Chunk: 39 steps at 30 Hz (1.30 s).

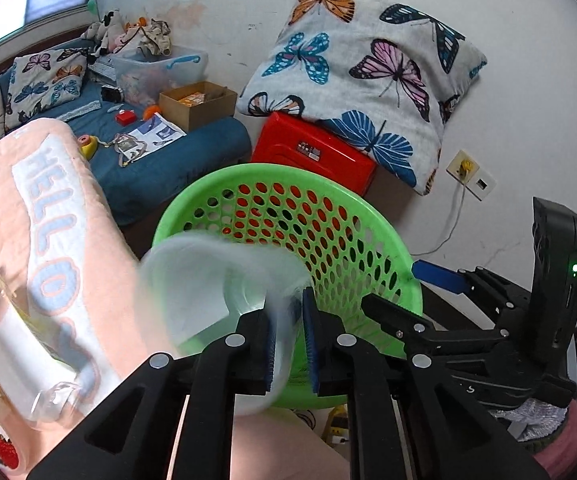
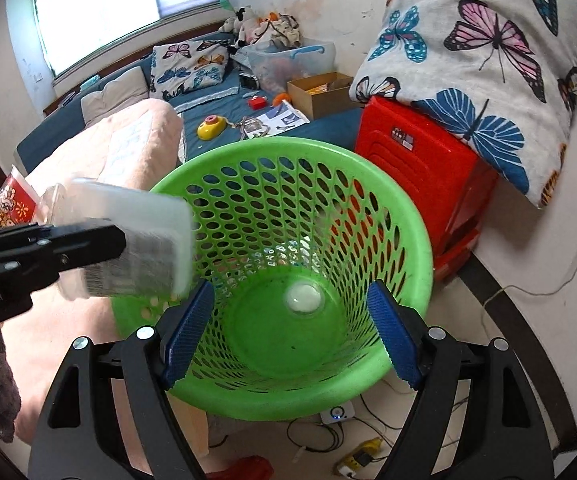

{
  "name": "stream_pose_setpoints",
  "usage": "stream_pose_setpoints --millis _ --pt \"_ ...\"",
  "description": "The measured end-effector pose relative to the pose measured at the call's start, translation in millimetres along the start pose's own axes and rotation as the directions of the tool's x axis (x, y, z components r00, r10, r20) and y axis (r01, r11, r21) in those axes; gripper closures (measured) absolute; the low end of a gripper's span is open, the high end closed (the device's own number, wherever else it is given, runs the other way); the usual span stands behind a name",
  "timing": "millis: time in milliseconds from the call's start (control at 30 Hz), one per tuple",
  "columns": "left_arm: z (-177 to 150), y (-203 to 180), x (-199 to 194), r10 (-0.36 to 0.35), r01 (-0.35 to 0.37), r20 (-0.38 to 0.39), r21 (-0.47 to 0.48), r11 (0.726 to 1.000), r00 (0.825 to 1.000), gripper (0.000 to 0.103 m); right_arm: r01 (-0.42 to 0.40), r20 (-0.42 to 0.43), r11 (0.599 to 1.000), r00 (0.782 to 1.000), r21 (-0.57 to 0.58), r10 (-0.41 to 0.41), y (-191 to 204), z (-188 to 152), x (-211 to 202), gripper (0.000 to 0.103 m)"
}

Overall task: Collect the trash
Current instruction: 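Carry the clear cup with the left gripper and the clear tub with the right gripper into the green basket, then grasp the plastic bag with the left gripper while the right gripper grasps the clear bottle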

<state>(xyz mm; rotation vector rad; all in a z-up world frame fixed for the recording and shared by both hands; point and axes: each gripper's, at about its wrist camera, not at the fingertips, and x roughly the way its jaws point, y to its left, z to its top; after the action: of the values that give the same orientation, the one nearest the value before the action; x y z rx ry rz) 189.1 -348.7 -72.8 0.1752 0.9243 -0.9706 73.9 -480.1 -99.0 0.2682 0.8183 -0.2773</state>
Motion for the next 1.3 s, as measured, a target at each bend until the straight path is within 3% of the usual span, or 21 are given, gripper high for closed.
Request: stream_pose_setpoints --millis 133,400,700,967,1067,1200,1300 --pt "-2 -3 -2 0.005 -0.005 0.01 0.005 1.0 1.0 0.068 0.007 0.003 1.0 1.0 0.009 -0.007 -2 -1 -4 0.024" --pt "-11 6 -28 0.024 -0.024 0.044 -0.017 1.0 0.999 0.063 -0.008 0.015 1.0 1.0 -0.005 0.008 8 1 -13 0.024" --pt "-36 43 -94 0.168 -0.157 0.124 -0.096 0.983 0.978 0.059 -0.066 0.04 0.995 0.997 -0.072 0.069 55 10 -20 0.021" --pt "-66 96 -160 0.355 -0.31 0.167 -0.243 0.919 0.92 0.057 -0.127 0.051 0.983 0.989 -0.134 0.135 98 20 -23 0.02" --pt "-82 120 -185 0.44 -0.371 0.172 -0.324 0.87 0.881 0.057 -0.146 0.054 0.975 0.986 -0.166 0.156 116 22 -25 0.02" --pt "-105 153 -218 0.56 -0.458 0.163 -0.416 0.785 0.812 0.057 -0.173 0.05 0.965 0.981 -0.197 0.186 138 24 -25 0.02" --pt "-122 179 -236 0.601 -0.476 0.142 -0.48 0.737 0.787 0.057 -0.196 0.043 0.954 0.977 -0.227 0.211 156 26 -24 0.019"
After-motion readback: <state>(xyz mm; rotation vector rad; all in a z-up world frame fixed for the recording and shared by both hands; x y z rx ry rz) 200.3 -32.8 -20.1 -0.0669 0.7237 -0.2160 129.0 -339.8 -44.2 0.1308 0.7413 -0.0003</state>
